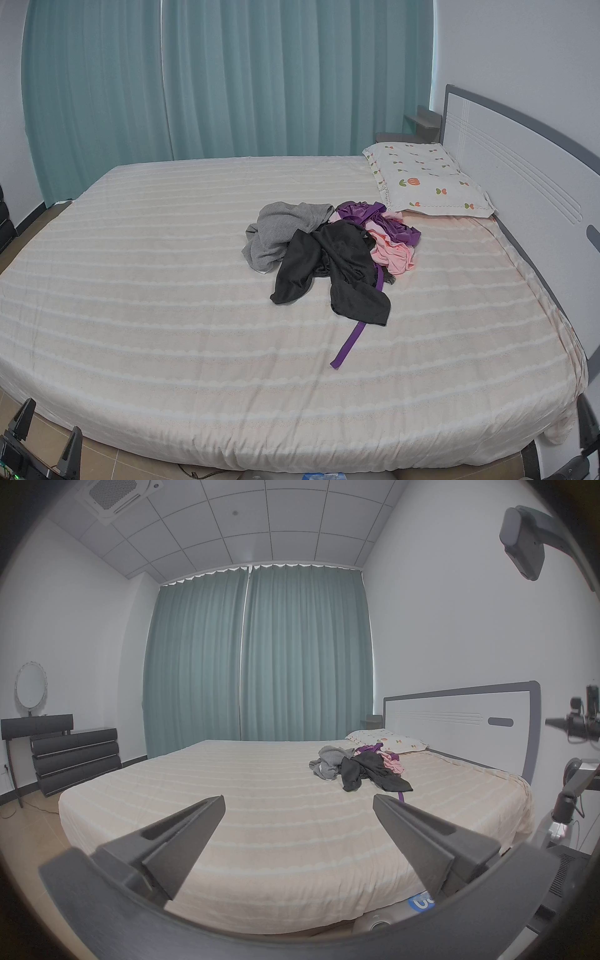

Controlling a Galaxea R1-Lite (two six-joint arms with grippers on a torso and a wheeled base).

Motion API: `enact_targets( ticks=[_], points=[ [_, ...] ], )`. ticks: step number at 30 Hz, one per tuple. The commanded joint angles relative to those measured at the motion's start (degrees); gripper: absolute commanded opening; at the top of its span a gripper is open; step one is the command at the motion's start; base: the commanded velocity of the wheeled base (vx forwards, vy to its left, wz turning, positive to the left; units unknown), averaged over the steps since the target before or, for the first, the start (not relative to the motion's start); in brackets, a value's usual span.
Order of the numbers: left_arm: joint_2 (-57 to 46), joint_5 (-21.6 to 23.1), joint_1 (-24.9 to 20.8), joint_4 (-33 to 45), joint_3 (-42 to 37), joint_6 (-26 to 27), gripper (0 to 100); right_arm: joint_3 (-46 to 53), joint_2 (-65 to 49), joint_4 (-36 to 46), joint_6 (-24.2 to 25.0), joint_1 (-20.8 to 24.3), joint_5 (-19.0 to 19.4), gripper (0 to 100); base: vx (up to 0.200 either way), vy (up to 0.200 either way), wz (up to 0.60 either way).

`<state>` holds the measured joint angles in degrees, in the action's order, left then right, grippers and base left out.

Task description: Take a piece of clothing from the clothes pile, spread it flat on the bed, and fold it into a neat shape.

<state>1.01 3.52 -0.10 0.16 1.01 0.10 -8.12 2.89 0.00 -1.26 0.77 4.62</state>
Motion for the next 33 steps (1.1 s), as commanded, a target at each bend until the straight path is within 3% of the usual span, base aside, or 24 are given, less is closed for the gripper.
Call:
enact_targets(
  ticks=[1,10,19,20,22,23,26,28,33],
  points=[
    [-0.7,0.0,-0.1,0.0,-1.0,0.0,100,-11.4,14.5,3.7,-2.3,1.3,5.8,100,0.0,0.0,0.0],
    [-0.7,0.0,0.0,0.0,-1.0,0.0,100,-9.7,42.6,0.7,-0.9,1.7,11.8,100,0.0,0.0,0.0],
    [-0.7,0.0,0.0,0.0,-1.0,0.0,100,-11.1,72.1,-19.0,3.0,4.6,12.4,100,0.0,0.0,0.0],
    [-0.7,0.0,0.0,0.0,-1.0,0.0,100,-12.4,80.1,-25.0,4.3,5.8,12.0,100,0.0,0.0,0.0],
    [-0.7,0.0,0.0,0.0,-1.0,0.0,100,-12.8,81.7,-26.4,4.7,5.9,11.9,100,0.0,0.0,0.0],
    [-0.7,0.0,0.0,0.0,-1.0,0.0,100,-15.0,90.0,-33.1,6.3,6.9,11.5,100,0.0,0.0,0.0],
    [-0.7,0.0,0.0,0.0,-1.0,0.0,100,-18.1,98.7,-38.2,7.2,7.4,9.7,100,0.0,0.0,0.0],
    [-0.7,0.0,0.0,0.0,-1.0,0.0,100,-23.1,108.4,-43.2,9.8,8.8,5.5,100,0.0,0.0,0.0],
    [-0.7,0.0,-0.1,0.0,-1.0,0.0,100,-34.2,119.6,-47.3,22.3,13.4,-1.0,100,0.0,0.0,0.0]
  ],
)
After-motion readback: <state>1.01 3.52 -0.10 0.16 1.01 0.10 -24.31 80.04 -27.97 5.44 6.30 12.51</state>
